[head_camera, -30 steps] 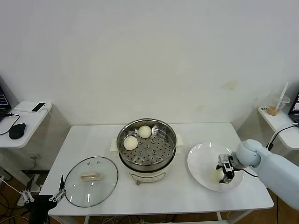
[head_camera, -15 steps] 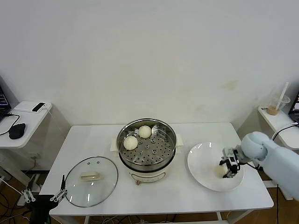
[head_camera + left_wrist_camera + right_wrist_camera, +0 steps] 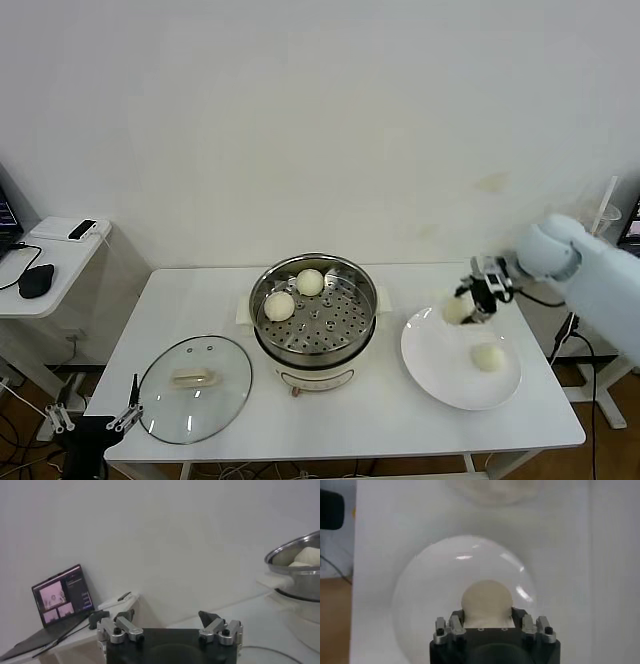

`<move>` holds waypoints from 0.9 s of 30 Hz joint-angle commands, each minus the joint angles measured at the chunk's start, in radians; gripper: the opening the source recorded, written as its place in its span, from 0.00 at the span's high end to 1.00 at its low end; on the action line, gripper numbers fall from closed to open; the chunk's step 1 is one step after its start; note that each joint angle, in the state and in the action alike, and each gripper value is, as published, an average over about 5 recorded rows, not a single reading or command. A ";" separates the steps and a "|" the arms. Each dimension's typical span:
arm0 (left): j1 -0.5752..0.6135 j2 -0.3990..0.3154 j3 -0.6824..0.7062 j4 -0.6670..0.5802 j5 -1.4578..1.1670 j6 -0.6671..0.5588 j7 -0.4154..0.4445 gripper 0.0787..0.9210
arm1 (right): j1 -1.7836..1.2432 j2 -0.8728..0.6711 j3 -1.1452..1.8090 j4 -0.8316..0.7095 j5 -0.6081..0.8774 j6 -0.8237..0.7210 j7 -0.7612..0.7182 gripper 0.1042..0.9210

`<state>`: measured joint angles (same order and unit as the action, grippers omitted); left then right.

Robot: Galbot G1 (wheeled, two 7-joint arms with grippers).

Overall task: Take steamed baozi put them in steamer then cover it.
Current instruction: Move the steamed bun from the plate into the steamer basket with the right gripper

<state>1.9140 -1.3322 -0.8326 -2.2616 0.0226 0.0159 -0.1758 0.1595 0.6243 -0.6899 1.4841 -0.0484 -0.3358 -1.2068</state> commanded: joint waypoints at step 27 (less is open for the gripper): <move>0.008 -0.022 -0.058 -0.012 -0.012 -0.001 0.000 0.12 | 0.280 0.540 -0.500 -0.052 0.212 0.232 0.254 0.39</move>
<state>1.9214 -1.3538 -0.8861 -2.2730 0.0104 0.0148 -0.1762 0.4301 1.0731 -1.0917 1.4399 0.1572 -0.2108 -1.0175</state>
